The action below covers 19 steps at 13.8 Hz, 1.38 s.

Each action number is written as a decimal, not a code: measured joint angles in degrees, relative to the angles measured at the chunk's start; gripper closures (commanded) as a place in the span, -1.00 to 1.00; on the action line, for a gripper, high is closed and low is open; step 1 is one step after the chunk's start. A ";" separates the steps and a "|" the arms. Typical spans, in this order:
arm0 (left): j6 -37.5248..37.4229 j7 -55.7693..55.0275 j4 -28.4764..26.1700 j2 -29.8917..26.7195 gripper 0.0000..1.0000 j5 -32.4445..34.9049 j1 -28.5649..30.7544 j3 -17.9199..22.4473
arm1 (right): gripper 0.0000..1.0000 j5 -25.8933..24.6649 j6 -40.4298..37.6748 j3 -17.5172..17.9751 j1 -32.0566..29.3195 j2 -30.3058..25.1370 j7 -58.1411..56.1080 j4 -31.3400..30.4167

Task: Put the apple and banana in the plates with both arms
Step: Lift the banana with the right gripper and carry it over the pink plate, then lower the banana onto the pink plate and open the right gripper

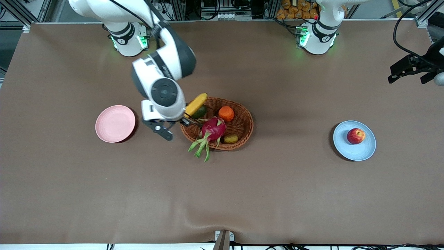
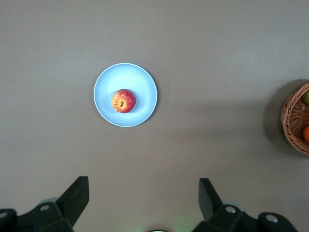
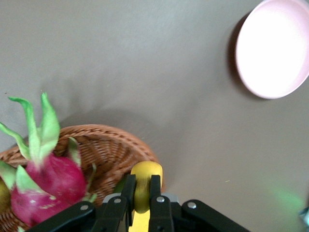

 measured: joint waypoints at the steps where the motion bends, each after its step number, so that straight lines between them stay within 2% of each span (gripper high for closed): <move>1: -0.01 0.00 0.00 0.04 -1.00 0.00 0.00 -0.06 | 1.00 -1.28 -1.76 -0.22 -1.89 -1.25 -4.88 -0.02; 4: -0.01 0.00 0.00 0.20 -1.00 0.00 0.00 -0.29 | 1.00 -5.46 -5.77 -0.72 -9.07 -3.36 -21.30 -0.45; 6: -0.01 0.00 0.00 0.22 -1.00 0.00 0.01 -0.38 | 1.00 -8.61 -6.00 -0.85 -13.62 -4.28 -31.03 -2.66; 8: -0.01 0.00 0.00 0.22 -1.00 0.00 0.02 -0.38 | 1.00 -9.44 -4.82 -0.93 -17.75 -5.42 -38.78 -6.14; 11: -0.01 0.00 0.00 0.22 -1.00 0.00 0.01 -0.44 | 1.00 -9.77 3.82 -0.94 -22.30 -8.31 -46.75 -15.21; 15: -0.01 0.00 -0.01 0.23 -1.00 0.00 -0.05 -0.58 | 1.00 -10.24 17.15 -0.91 -25.30 -10.50 -49.47 -27.70; 17: -0.01 0.00 -0.01 0.23 -1.00 0.00 -0.07 -0.61 | 1.00 -10.28 23.55 -0.89 -25.70 -10.42 -49.48 -32.28; 19: -0.01 0.00 -0.02 0.31 -1.00 0.00 -0.07 -0.62 | 1.00 -10.30 26.60 -0.88 -26.12 -9.97 -49.48 -34.39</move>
